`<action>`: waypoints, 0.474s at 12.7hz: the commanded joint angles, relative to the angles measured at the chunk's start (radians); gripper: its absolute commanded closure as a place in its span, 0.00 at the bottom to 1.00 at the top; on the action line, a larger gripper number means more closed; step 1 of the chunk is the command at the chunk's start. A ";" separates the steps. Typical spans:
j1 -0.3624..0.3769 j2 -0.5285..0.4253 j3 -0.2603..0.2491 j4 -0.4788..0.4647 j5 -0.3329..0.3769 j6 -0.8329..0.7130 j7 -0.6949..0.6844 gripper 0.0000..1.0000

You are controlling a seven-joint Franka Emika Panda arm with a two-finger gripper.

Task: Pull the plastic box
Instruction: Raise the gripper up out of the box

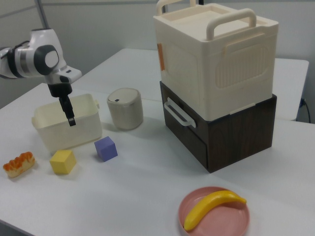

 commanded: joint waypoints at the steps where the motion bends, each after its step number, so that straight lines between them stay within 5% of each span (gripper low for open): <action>1: -0.023 -0.103 0.003 -0.017 -0.005 -0.073 -0.080 0.00; 6: -0.130 -0.198 0.014 -0.018 -0.005 -0.217 -0.507 0.00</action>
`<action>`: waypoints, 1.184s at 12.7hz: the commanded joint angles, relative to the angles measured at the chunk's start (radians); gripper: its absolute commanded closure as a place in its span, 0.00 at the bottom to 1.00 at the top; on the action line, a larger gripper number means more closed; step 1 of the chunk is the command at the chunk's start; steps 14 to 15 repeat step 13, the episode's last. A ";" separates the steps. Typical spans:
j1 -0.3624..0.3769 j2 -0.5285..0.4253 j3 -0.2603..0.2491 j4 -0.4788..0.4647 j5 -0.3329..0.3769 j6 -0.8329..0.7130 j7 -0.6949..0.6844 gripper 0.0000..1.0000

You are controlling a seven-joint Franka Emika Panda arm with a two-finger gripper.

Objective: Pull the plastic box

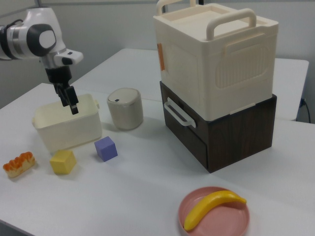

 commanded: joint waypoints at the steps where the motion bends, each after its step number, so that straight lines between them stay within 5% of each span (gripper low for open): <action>1: -0.099 -0.076 0.012 -0.022 -0.005 -0.071 -0.330 0.00; 5: -0.246 -0.113 0.012 0.001 -0.002 -0.085 -0.603 0.00; 15: -0.283 -0.105 0.011 0.015 0.032 -0.070 -0.641 0.00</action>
